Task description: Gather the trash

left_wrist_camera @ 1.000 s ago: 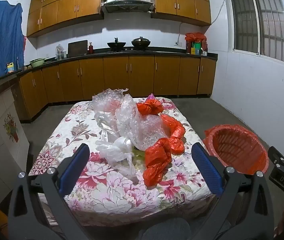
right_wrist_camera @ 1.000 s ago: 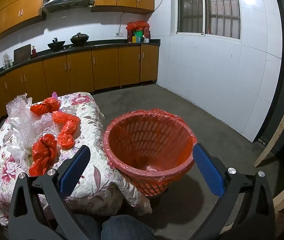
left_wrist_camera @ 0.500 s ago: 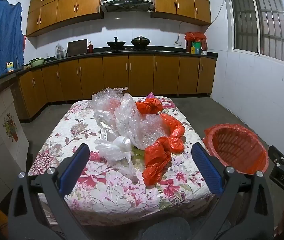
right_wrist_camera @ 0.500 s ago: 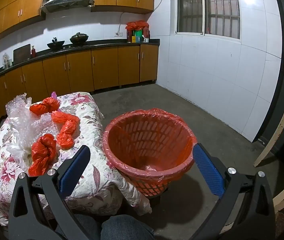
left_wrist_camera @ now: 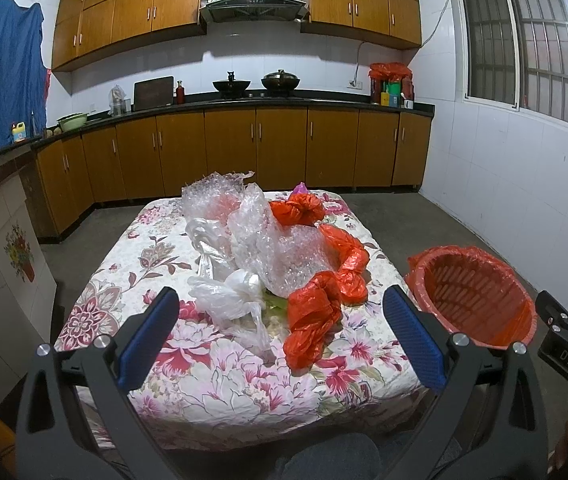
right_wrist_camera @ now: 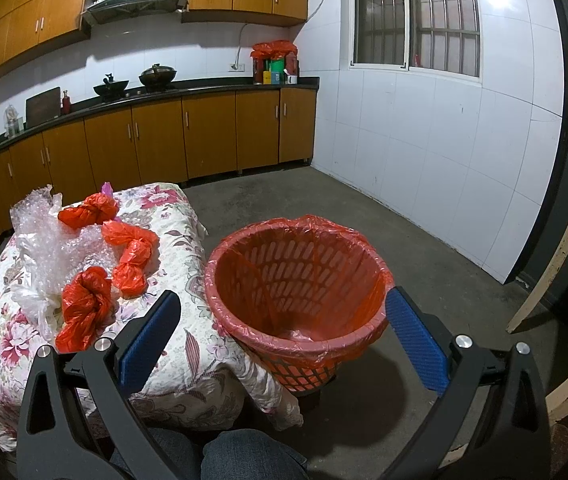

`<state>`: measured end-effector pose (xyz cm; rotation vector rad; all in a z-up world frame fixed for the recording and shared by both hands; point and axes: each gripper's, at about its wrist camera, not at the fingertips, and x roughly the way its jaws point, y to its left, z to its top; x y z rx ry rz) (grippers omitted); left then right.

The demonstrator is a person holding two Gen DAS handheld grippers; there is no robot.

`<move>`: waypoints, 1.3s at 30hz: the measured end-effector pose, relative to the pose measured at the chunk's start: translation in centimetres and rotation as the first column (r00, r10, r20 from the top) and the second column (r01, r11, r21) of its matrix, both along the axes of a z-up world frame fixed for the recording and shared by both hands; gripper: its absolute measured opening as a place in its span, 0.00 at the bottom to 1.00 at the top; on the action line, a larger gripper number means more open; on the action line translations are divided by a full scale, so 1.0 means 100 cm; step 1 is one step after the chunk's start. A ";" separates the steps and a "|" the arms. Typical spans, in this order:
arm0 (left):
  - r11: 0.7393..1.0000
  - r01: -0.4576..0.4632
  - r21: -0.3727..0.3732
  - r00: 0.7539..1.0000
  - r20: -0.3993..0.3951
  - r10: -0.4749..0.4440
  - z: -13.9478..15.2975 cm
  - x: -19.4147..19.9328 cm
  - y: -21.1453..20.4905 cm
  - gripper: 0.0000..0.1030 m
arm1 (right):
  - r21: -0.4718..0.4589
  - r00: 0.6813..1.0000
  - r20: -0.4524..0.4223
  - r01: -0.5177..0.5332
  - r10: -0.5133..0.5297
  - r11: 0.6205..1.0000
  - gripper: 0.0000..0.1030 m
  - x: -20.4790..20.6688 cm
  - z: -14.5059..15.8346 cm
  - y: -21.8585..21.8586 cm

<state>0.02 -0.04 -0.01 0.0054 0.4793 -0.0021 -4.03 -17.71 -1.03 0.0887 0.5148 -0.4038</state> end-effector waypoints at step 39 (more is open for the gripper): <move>1.000 0.000 -0.002 1.000 -0.007 0.000 0.000 0.001 0.000 0.96 | 0.002 1.000 -0.006 0.001 -0.001 1.000 0.98 0.002 -0.004 -0.001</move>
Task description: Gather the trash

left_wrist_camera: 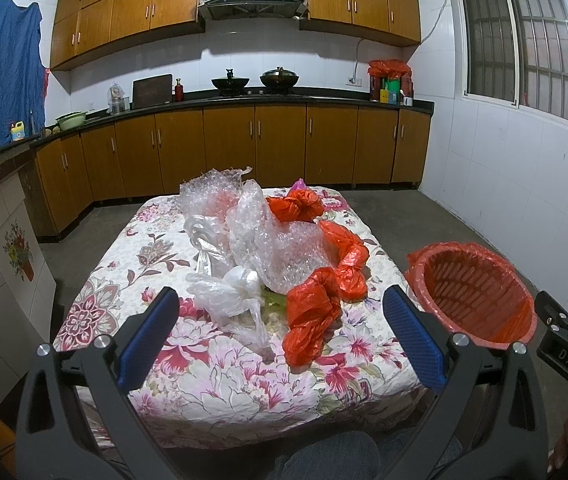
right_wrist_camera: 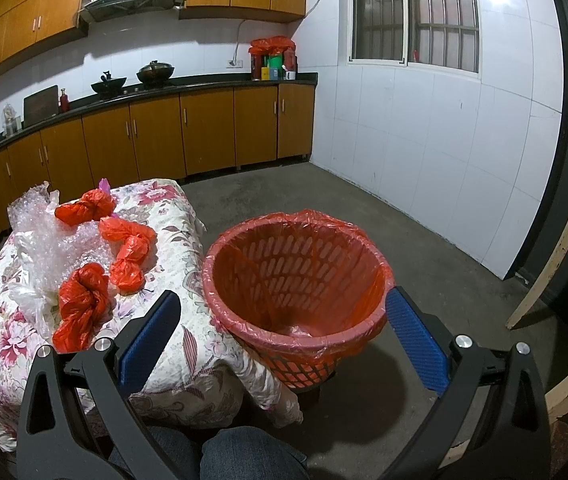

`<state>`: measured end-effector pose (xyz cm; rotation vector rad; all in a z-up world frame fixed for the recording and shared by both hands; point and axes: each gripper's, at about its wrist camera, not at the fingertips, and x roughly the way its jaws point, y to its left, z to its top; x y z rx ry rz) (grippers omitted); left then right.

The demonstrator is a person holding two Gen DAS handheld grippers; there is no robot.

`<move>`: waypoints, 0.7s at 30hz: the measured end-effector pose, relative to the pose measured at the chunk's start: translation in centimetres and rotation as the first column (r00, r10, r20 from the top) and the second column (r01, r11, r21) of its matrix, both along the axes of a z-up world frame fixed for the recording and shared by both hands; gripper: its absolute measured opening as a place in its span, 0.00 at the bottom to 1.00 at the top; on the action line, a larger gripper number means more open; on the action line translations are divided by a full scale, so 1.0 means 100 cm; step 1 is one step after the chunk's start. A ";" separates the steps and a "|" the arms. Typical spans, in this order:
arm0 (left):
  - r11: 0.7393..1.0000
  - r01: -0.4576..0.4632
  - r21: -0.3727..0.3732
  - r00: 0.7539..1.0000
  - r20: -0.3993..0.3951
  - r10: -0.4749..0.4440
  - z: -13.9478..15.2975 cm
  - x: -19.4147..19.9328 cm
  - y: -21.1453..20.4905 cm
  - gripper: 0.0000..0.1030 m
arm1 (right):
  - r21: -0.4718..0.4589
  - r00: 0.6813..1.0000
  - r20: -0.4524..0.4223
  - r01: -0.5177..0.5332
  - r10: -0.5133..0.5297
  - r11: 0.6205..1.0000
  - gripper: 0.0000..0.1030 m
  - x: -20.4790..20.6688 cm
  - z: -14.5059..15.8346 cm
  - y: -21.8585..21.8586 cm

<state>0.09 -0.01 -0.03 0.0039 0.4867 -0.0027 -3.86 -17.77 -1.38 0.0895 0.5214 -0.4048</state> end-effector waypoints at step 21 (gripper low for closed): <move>1.000 -0.005 0.001 1.000 -0.005 0.005 -0.013 -0.009 -0.005 0.96 | 0.000 1.000 -0.006 -0.002 0.002 1.000 0.98 0.004 -0.003 0.001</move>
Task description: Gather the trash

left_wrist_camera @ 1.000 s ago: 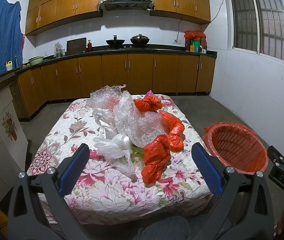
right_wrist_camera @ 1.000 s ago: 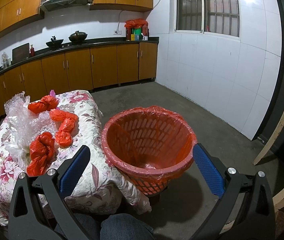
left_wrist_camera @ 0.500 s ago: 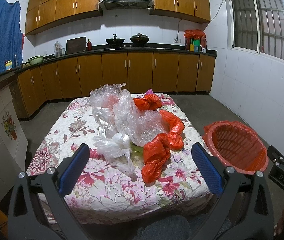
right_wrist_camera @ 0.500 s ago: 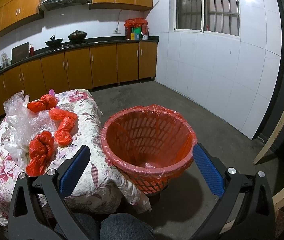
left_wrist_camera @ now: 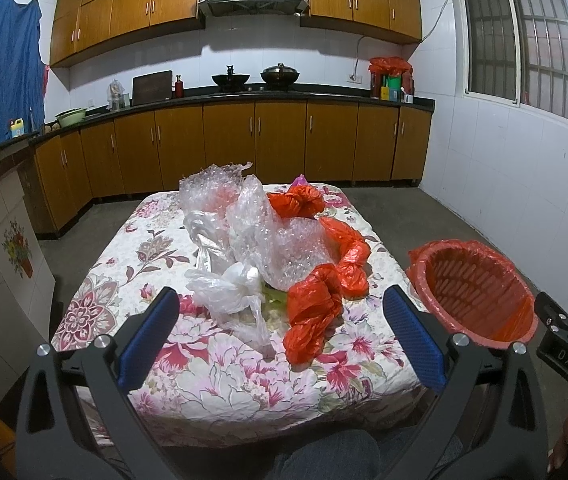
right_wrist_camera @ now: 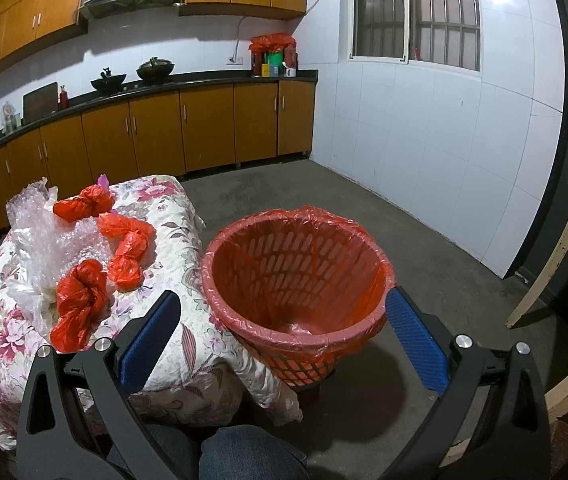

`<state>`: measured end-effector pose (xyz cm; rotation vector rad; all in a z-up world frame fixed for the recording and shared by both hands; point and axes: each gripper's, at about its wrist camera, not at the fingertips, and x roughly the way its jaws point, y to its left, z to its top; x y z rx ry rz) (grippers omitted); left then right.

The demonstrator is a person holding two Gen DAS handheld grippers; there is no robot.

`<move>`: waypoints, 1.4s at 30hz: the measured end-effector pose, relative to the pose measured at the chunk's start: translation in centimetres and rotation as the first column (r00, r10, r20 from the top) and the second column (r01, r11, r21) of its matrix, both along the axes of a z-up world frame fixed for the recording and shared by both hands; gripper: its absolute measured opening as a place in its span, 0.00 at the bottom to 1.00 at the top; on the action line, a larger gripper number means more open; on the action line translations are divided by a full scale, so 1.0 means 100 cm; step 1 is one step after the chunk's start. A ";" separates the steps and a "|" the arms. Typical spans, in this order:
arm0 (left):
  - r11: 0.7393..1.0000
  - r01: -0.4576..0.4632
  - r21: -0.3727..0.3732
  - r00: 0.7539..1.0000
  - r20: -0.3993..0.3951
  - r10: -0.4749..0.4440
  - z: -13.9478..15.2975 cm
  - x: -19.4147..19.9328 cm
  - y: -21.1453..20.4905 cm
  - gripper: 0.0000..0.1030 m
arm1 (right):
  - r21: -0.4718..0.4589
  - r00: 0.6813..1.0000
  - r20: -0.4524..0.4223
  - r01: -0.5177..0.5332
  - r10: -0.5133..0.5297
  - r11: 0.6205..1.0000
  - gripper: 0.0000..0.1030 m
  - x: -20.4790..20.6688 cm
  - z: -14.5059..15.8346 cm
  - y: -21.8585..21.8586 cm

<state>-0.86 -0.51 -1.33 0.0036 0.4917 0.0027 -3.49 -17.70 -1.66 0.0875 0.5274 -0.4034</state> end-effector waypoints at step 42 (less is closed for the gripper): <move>0.975 -0.198 -0.106 0.972 -0.154 0.180 -0.061 0.064 0.146 0.96 | 0.144 0.862 -0.206 -0.441 0.463 0.886 0.64 0.173 -0.097 0.154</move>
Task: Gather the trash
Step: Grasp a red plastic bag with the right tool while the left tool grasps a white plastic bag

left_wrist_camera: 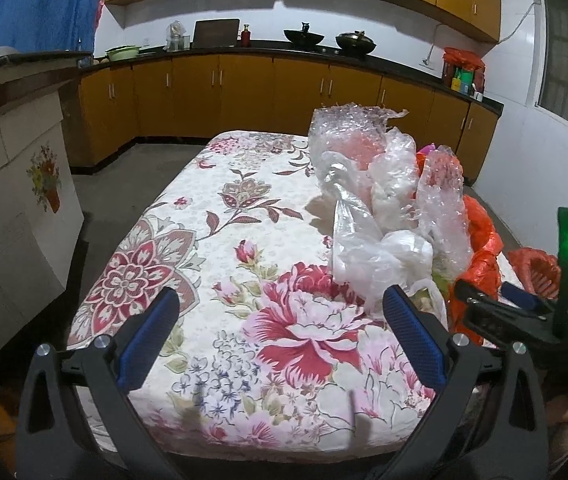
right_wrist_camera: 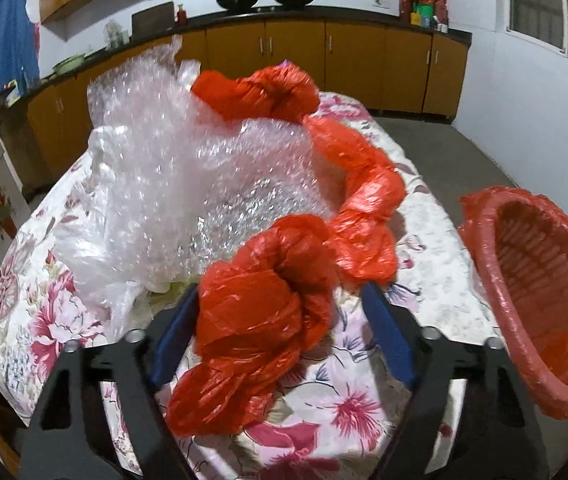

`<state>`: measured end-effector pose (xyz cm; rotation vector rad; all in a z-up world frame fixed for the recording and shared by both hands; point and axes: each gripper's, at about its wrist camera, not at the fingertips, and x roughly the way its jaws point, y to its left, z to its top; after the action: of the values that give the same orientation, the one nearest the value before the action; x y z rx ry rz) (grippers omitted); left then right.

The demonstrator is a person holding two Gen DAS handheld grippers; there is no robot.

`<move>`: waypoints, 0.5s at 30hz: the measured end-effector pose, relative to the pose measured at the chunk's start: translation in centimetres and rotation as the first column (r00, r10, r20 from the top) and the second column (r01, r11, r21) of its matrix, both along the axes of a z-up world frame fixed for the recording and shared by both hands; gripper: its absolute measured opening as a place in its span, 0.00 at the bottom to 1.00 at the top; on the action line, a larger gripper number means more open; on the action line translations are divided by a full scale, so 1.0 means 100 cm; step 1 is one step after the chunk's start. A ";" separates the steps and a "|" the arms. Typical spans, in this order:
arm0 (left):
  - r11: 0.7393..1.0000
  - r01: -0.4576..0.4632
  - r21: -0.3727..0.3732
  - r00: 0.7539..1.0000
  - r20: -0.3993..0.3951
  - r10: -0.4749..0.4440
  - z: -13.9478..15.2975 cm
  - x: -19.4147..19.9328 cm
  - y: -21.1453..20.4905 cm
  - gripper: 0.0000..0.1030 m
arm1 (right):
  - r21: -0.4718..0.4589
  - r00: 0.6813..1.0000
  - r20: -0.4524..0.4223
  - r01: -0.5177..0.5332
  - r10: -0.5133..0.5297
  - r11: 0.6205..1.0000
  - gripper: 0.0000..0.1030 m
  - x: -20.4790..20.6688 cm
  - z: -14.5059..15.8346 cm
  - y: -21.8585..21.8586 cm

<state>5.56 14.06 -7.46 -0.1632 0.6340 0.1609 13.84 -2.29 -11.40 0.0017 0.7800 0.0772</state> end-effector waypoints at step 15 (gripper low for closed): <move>0.990 0.144 0.012 0.990 -0.009 -0.144 -0.008 0.061 -0.040 0.88 | 0.086 0.997 0.068 -0.037 0.031 0.996 0.48 -0.038 0.021 -0.027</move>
<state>11.61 10.09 -8.24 -0.1037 0.6507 0.0266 10.01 -5.00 -9.28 0.0680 0.7101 0.1425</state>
